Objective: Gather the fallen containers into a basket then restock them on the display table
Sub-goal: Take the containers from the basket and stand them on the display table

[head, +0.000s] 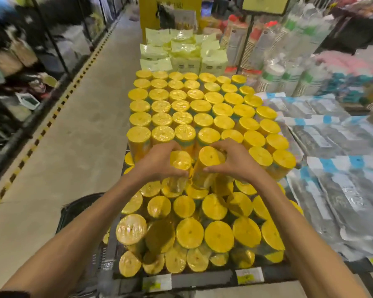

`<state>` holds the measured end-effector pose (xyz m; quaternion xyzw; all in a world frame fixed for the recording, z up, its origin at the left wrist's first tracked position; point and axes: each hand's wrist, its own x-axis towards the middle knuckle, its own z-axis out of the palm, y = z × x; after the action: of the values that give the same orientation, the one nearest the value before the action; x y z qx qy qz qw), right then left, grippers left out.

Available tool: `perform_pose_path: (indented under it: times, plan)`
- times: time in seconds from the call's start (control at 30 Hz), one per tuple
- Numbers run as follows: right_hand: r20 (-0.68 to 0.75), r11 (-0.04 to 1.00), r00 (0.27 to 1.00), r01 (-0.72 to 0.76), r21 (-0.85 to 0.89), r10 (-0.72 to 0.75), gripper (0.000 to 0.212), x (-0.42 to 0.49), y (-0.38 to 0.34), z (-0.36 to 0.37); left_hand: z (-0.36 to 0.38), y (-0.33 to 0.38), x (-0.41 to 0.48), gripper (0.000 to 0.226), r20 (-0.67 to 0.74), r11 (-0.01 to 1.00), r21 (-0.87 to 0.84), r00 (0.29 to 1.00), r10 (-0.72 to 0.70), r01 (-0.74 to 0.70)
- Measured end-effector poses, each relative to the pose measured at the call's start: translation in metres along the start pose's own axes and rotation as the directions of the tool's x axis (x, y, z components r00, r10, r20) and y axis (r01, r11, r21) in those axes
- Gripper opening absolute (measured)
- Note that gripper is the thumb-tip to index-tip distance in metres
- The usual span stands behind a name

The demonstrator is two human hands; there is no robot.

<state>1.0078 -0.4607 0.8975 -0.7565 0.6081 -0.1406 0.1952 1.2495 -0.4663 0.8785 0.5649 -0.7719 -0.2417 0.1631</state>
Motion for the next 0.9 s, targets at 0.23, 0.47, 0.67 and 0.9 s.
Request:
perform_pose_path:
  times: [0.23,0.47,0.67,0.9]
  plan:
    - [0.051,0.992,0.996,0.072,-0.106,-0.067,0.09,0.021,0.002,-0.011,0.01,0.012,0.016,0.082,-0.1,0.998,0.056,0.995,-0.029,0.035]
    - [0.052,0.986,0.993,0.109,-0.129,-0.103,0.08,0.025,0.01,-0.011,0.02,0.022,0.03,0.083,-0.121,0.991,0.099,0.99,-0.074,0.086]
    - [0.039,0.986,0.996,0.08,-0.143,-0.075,0.089,0.026,0.014,-0.001,0.027,0.021,0.036,0.085,-0.147,0.991,0.103,0.986,-0.074,0.09]
    - [0.002,0.987,0.999,0.042,-0.157,-0.043,0.091,0.028,0.014,0.009,0.033,0.017,0.03,0.094,-0.231,0.998,0.021,0.972,-0.05,0.056]
